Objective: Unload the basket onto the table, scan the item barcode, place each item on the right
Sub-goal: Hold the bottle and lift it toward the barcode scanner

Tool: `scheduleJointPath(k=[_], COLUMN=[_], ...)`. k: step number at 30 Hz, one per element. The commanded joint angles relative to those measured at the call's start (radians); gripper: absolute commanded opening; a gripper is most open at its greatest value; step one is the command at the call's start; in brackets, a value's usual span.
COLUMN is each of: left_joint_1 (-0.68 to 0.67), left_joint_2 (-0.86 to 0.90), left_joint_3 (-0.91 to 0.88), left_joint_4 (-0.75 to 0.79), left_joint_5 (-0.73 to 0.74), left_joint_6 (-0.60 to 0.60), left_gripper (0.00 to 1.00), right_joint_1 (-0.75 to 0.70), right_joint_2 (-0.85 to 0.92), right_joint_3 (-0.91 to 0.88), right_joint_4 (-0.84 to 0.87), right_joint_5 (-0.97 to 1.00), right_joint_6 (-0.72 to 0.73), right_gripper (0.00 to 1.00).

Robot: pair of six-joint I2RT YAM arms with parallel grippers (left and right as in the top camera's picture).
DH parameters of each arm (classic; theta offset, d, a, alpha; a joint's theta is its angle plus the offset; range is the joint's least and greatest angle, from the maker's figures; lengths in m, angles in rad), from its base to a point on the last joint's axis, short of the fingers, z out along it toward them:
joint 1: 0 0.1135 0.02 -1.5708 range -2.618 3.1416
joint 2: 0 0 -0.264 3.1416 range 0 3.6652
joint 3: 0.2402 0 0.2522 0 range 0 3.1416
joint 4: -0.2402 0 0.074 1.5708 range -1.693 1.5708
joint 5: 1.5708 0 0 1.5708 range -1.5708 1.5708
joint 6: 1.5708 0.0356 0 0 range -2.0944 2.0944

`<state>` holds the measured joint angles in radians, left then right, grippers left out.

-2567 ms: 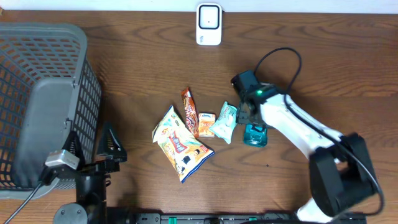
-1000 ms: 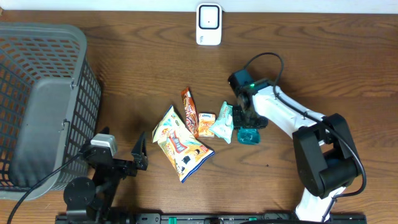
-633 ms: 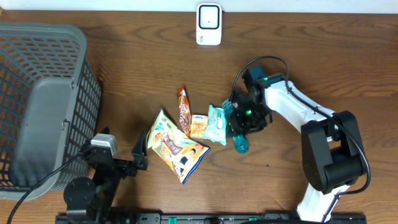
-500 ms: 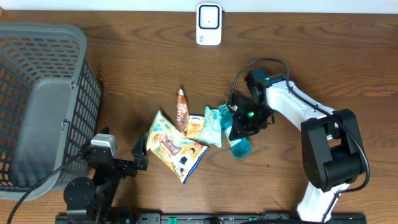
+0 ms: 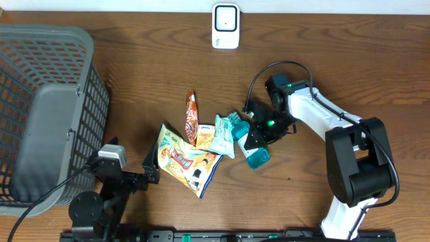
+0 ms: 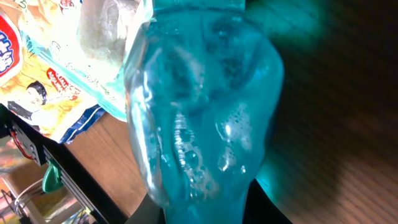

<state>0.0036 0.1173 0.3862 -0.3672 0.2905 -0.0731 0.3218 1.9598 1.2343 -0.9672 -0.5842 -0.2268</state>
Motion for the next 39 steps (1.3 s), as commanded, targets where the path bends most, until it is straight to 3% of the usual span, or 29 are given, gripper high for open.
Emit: scheduleJointPath(k=[1,39], left_joint_1=[-0.003,-0.003], left_joint_2=[0.003,0.003], left_joint_3=[-0.006,-0.006], left_joint_4=[0.001,0.001], left_joint_5=[0.016,0.016], left_joint_6=[0.017,0.017], left_gripper=[0.98,0.98], right_joint_1=[-0.002,0.0], right_joint_2=[0.014,0.014], right_joint_3=[-0.005,-0.005], right_joint_4=[0.014,0.027], right_joint_5=[-0.014,-0.014], right_joint_6=[-0.004,0.055], right_gripper=[0.05,0.09])
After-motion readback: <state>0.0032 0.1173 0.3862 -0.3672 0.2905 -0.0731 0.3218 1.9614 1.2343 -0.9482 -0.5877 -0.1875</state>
